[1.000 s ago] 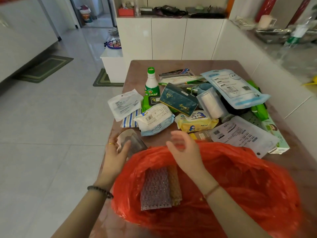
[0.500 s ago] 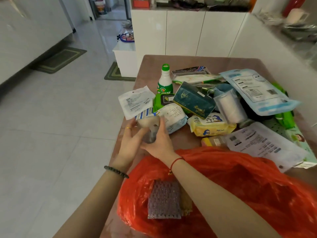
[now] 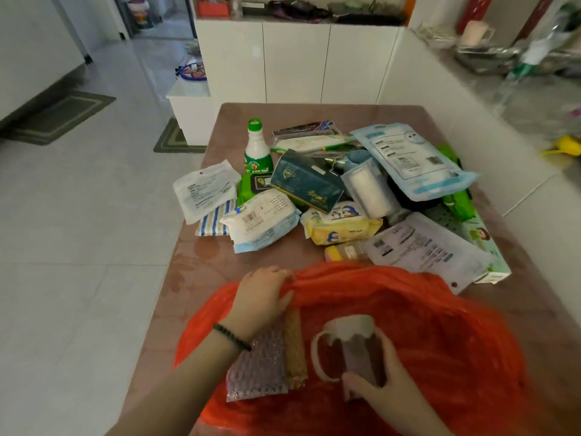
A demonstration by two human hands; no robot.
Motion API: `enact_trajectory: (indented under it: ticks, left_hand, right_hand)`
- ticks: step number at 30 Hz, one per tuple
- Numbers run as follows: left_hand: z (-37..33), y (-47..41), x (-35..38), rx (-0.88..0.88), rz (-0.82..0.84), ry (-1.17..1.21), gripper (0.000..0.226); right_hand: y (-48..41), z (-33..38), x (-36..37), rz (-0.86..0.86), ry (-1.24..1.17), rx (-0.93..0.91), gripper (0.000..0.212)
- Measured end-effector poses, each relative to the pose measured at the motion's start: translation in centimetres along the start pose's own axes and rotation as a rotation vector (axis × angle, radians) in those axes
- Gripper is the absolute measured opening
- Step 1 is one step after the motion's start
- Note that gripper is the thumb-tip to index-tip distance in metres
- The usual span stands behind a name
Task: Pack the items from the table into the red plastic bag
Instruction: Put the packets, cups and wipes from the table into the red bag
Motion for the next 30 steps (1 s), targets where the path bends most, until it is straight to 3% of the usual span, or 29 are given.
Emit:
enact_trajectory:
  ticks: [3,6,9,12,13,15,18,23,25,30]
  left_hand:
    - [-0.9,-0.7,-1.0,-0.002,-0.078,0.203,0.026]
    - [-2.2,-0.5,-1.5,0.036,-0.056,0.296,0.017]
    - [-2.2,-0.1,-1.5,0.041,-0.005,0.322,0.006]
    - [-2.4,0.2,-2.2,0.047,-0.018,0.322,0.024]
    - [-2.6,0.1,-2.6,0.047,-0.04,0.357,0.032]
    - [-3.2,-0.7,-3.2,0.041,-0.108,0.471,0.032]
    - [-4.6,-2.7,-3.1,0.032,-0.178,0.57,0.022]
    - [-6.7,-5.0,-1.2,0.077,-0.089,0.386,0.038]
    - [-6.7,-5.1,-0.7,0.081,-0.06,0.328,0.049]
    - [-6.3,-3.3,-1.3,0.139,-0.132,0.23,0.052]
  right_hand:
    - [-1.4,-0.5,2.7,-0.063,0.111,0.019,0.131]
    - [-3.4,1.4,3.5,-0.073,0.203,-0.01,0.107]
    - [-4.1,2.9,3.1,0.012,0.296,-0.113,0.109]
    - [-4.1,4.4,-1.8,-0.183,0.362,-0.273,0.043]
    - [-4.2,5.0,-4.0,-0.293,0.292,-0.31,0.029]
    - [-5.1,6.3,-8.0,-0.472,0.169,-0.316,0.021]
    - [-9.5,7.3,-10.9,-0.541,0.206,-0.256,0.027]
    - [-17.5,6.1,-7.4,-0.117,0.584,-0.114,0.068]
    - [-18.9,5.1,-5.9,-0.068,0.694,-0.051,0.083]
    - [-19.6,4.7,-5.7,-0.211,0.62,-0.022,0.069]
Point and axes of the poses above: each hand's wrist, its own y-axis away from the middle knuckle, its own x-axis out of the palm, z = x × y, the point moved 4 cm from there along -y, towards the middle knuckle, and after that the axes turned 15 degrees about y, right-handed, at the moved point
